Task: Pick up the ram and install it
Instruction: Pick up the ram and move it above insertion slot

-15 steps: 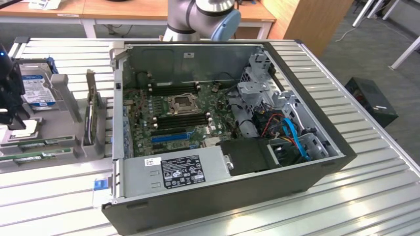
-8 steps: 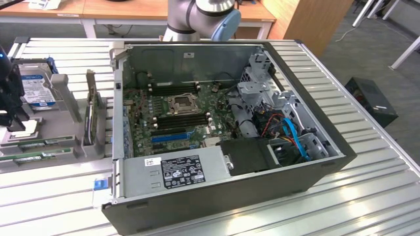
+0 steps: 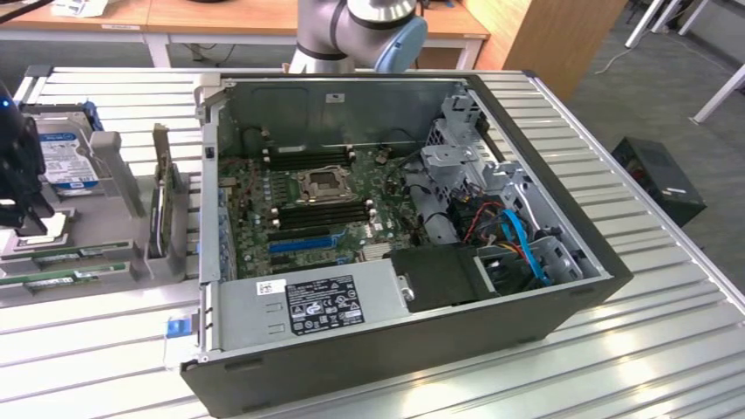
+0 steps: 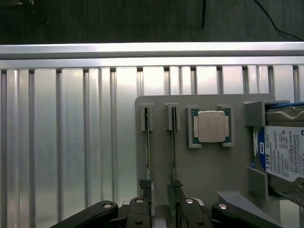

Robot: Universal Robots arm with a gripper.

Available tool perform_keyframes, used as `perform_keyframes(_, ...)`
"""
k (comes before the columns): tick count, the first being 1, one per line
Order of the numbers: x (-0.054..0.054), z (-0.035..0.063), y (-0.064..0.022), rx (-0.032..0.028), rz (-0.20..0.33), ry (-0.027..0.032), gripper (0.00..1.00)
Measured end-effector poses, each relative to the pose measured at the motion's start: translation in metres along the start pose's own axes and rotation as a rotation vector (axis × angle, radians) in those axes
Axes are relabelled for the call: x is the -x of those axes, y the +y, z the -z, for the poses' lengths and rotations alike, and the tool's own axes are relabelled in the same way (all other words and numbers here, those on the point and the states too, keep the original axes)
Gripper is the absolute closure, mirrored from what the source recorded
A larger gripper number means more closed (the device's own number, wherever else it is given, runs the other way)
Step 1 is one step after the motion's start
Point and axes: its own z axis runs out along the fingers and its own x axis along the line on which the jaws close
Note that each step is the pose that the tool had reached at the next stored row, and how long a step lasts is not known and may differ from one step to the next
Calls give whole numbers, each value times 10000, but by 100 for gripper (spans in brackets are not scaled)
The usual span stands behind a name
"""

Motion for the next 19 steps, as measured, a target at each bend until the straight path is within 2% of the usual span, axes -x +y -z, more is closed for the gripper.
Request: perform_keyframes(19,-6,-228,-11,-1,0,0,70)
